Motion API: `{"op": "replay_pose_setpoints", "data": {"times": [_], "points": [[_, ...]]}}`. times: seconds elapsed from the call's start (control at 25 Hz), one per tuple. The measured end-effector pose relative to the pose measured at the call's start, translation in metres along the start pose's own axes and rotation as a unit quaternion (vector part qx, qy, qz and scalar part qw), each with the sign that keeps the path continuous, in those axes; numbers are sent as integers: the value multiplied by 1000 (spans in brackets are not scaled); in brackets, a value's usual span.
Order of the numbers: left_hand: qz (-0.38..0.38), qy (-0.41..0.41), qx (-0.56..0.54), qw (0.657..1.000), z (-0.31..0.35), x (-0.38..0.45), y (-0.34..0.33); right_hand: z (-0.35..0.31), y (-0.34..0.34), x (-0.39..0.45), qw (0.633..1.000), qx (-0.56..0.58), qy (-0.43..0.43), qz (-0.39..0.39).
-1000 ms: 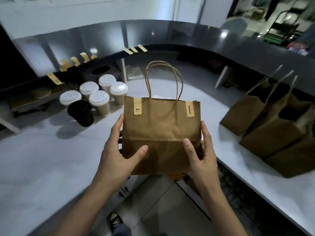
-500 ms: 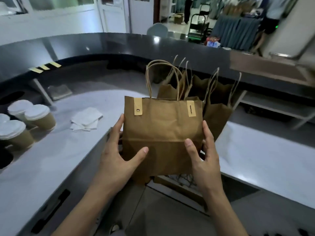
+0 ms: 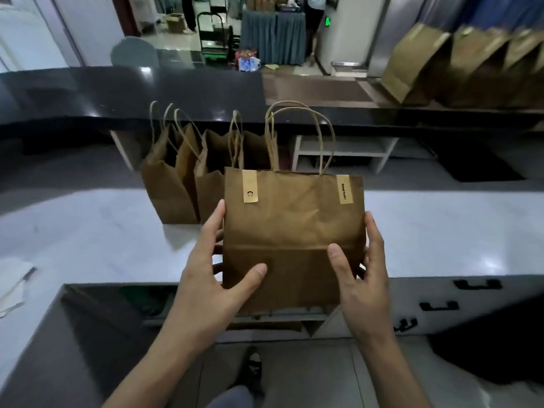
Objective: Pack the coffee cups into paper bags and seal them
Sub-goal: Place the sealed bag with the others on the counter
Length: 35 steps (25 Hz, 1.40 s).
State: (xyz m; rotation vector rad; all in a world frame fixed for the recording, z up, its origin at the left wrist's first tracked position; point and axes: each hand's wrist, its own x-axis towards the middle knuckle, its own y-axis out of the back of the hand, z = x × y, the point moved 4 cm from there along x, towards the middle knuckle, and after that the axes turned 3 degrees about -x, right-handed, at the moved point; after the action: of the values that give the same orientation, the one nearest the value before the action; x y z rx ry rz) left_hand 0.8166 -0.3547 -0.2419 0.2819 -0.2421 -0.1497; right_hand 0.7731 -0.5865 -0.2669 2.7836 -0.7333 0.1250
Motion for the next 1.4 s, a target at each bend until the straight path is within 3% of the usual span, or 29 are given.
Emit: {"op": "replay_pose_setpoints", "data": {"times": [0.4, 0.84, 1.08, 1.4], "points": [[-119, -43, -35, 991, -5, 122, -92, 30, 49, 80, 989, -45, -45, 135], [-184, -50, -50, 980, -17, 231, -159, 47, 69, 164, 973, -73, -65, 209], [-172, -61, -42, 982, -12, 258, -186, 50, 85, 203, 974, -58, -35, 216], [-81, -68, 0, 994, 17, 305, -213, 51, 108, 290, 988, -2, -2, 154]]}}
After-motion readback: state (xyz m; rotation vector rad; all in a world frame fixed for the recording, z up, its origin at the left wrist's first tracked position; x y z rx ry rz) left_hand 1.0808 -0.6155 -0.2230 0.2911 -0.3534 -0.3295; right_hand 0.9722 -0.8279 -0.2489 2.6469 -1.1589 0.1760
